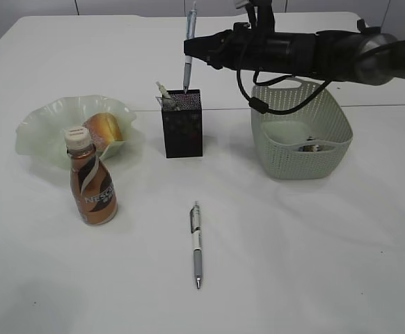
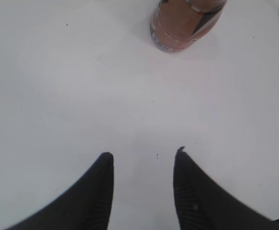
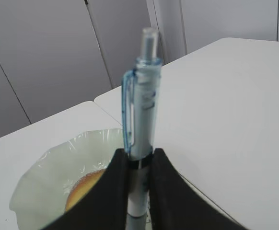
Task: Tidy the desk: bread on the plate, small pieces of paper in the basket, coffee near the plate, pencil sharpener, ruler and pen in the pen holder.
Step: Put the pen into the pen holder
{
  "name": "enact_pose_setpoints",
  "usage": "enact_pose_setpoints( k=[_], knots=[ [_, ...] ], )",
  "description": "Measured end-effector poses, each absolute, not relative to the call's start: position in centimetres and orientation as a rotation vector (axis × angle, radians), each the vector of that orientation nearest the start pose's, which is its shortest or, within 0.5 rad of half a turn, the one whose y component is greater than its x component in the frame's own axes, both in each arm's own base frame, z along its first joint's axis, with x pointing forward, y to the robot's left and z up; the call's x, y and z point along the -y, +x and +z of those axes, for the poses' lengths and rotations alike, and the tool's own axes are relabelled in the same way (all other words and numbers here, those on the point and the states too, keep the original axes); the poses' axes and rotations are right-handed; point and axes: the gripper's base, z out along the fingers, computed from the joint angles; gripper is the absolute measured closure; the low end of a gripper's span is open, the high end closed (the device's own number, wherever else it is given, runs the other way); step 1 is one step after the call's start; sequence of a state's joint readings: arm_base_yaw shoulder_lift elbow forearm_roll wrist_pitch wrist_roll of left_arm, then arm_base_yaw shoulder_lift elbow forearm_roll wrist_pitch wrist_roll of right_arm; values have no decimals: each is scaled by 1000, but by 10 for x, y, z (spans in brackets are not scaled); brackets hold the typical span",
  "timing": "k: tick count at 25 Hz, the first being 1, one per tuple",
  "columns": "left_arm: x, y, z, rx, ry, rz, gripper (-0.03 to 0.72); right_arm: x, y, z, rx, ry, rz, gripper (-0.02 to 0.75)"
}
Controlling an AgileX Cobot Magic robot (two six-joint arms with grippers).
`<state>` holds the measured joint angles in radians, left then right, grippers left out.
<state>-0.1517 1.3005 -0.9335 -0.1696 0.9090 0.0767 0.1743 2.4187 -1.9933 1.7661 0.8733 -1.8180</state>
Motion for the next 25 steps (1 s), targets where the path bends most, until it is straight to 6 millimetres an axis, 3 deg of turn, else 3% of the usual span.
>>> enact_pose_setpoints(
  k=[9, 15, 19, 22, 25],
  knots=[
    [47, 239, 273, -2753, 225, -196, 381, -163, 525, 182, -1614, -765, 851, 639],
    [46, 238, 273, -2761, 229, -192, 381, -164, 523, 177, -1628, -834, 824, 438],
    [46, 237, 272, -2774, 232, -192, 381, -164, 523, 177, -1646, -811, 850, 388],
    [46, 236, 272, -2786, 234, -192, 381, -160, 521, 187, -1697, -791, 862, 381],
    [46, 236, 272, -2789, 234, -192, 381, -155, 513, 218, -1799, -802, 818, 380]
  ],
)
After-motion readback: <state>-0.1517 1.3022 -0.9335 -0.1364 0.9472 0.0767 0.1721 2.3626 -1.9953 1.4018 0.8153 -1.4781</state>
